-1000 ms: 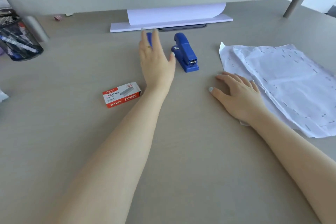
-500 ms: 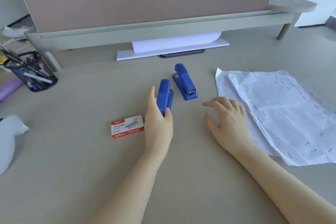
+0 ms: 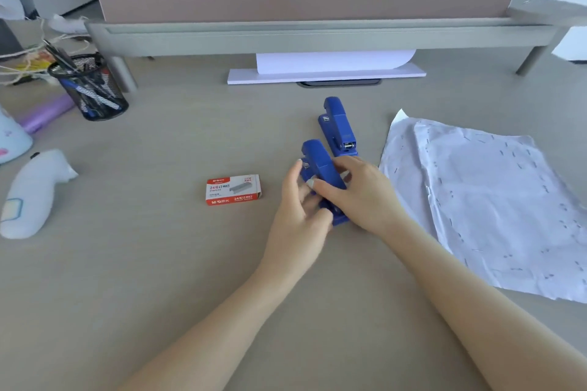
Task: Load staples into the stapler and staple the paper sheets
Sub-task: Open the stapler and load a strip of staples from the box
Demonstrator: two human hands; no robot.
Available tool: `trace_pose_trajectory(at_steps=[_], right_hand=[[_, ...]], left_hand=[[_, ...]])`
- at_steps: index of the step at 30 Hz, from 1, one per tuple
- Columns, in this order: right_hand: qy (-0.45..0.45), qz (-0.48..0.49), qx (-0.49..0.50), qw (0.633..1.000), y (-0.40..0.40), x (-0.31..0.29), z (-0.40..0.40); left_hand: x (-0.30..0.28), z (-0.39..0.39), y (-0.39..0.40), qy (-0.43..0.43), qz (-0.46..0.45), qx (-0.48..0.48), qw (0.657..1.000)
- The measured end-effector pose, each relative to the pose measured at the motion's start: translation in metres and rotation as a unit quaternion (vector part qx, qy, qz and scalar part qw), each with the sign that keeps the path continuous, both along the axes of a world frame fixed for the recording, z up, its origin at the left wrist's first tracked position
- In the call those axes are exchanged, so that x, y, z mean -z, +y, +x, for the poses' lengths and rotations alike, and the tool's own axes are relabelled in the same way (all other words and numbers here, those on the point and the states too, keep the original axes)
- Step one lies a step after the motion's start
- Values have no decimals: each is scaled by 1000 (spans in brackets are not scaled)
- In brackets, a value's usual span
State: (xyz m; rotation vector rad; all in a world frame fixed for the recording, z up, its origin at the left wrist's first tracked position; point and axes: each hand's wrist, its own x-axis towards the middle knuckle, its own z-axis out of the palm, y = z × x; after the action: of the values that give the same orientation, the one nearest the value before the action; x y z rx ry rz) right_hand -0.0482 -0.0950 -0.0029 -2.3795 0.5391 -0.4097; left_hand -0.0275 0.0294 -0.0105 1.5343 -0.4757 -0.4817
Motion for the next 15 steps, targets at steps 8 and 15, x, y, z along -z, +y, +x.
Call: trace_pose_trajectory(at_steps=[8,15], right_hand=[[31,-99,-75,992,-15,-5,1],[38,-133,-118,983,-30,-7,19]], left_hand=[[9,41,1,-150,152,-98,972],[6,56,-6,-192,188,-86,959]])
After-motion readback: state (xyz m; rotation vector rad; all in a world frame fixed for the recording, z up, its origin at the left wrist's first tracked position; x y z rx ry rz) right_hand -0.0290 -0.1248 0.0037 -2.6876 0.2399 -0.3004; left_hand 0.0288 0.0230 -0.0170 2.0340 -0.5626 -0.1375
